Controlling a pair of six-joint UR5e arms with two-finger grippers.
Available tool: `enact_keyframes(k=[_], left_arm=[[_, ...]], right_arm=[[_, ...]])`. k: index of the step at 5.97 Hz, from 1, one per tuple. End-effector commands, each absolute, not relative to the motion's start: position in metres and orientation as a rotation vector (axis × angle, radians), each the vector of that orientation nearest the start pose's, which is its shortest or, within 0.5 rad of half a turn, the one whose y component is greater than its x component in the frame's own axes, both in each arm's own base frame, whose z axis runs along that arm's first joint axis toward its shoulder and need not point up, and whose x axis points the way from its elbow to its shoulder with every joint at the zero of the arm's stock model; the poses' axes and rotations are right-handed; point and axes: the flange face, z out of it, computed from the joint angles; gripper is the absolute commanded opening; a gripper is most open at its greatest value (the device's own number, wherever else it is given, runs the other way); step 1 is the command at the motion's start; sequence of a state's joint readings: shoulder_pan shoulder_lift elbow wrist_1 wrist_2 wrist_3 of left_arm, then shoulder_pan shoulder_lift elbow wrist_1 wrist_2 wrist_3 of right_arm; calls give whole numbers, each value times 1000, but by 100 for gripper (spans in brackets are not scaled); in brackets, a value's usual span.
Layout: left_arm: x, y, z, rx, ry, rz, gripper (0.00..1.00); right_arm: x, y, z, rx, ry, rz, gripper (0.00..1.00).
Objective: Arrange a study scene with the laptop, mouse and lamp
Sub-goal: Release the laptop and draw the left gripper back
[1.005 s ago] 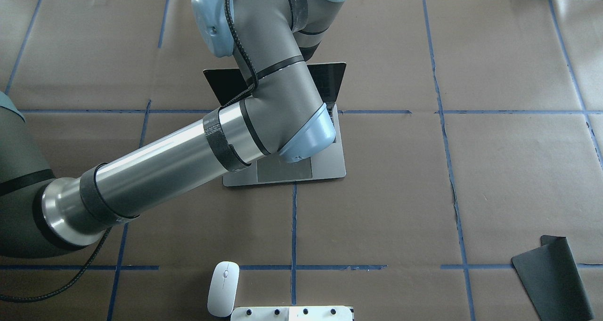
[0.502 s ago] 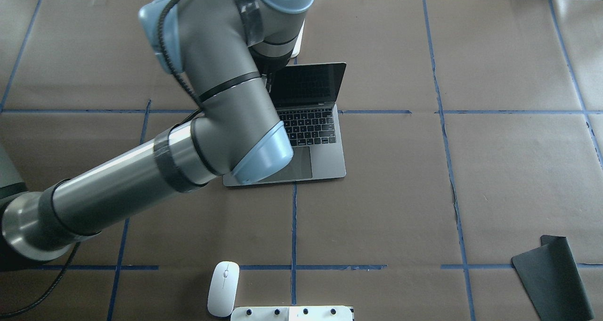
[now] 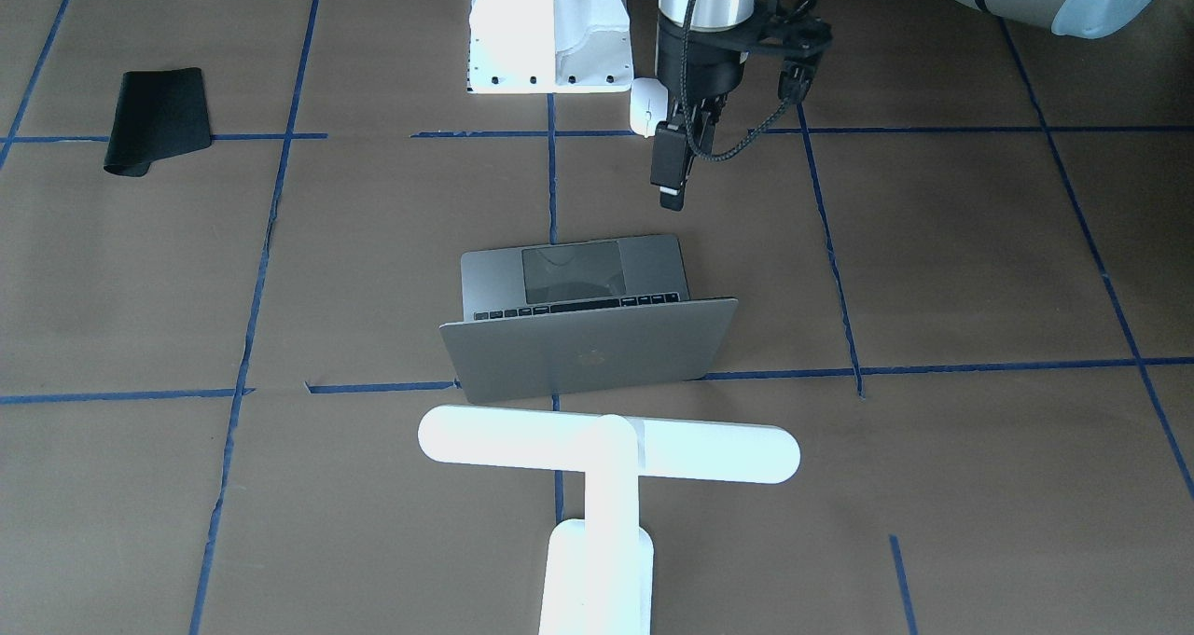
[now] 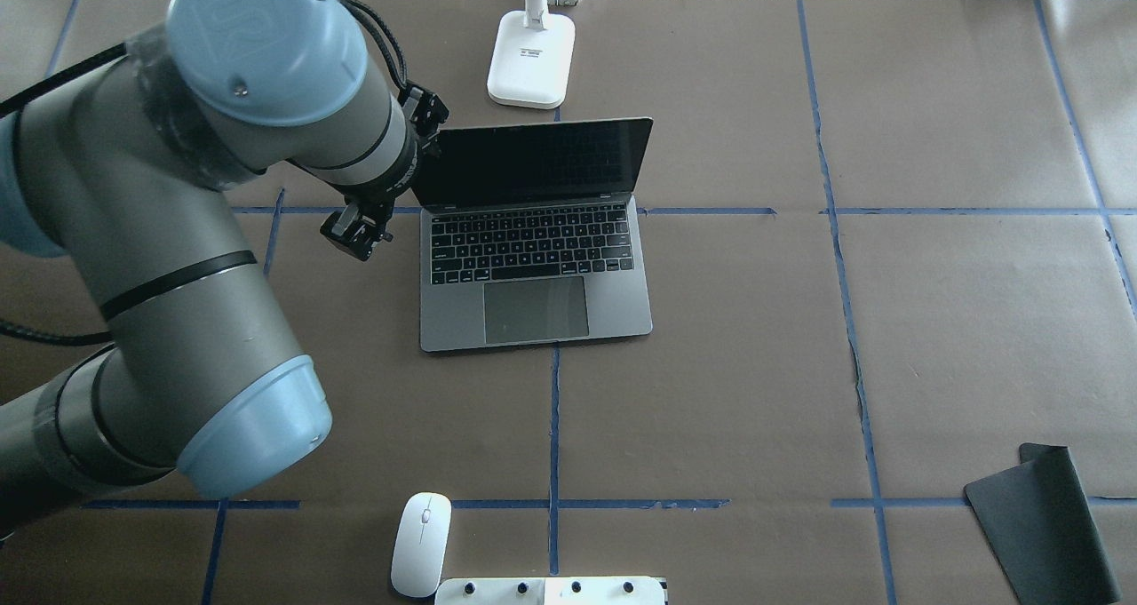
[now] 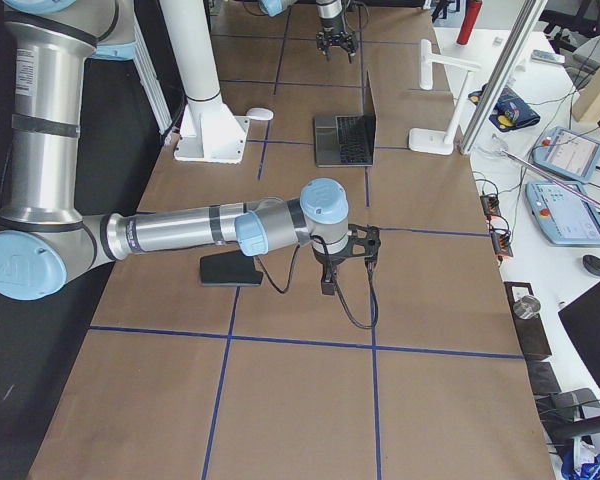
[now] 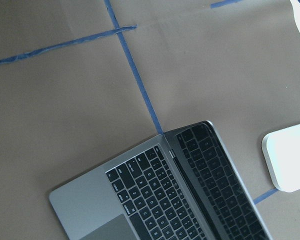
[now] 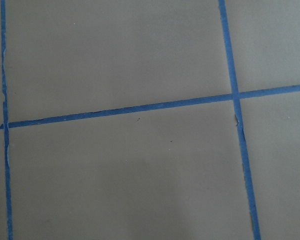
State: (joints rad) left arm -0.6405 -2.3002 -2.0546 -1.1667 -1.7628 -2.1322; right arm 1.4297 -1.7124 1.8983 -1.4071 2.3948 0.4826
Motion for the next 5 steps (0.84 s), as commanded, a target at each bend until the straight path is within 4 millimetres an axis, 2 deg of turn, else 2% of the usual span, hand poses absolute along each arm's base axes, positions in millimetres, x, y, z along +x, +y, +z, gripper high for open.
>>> enact_keyframes(k=[1, 2, 3, 4, 5], left_arm=[[379, -401, 121, -118, 855, -793, 100], [391, -378, 132, -108, 846, -623, 100], [408, -360, 137, -88, 834, -490, 100], [418, -348, 159, -60, 803, -353, 100], [417, -341, 166, -40, 810, -243, 100]], right_arm=[[-67, -438, 504, 7, -849, 215, 100], [-102, -430, 500, 9, -857, 229, 100], [-124, -408, 509, -10, -870, 247, 100], [-145, -390, 522, -16, -844, 214, 100], [-163, -370, 533, -48, -829, 159, 100]])
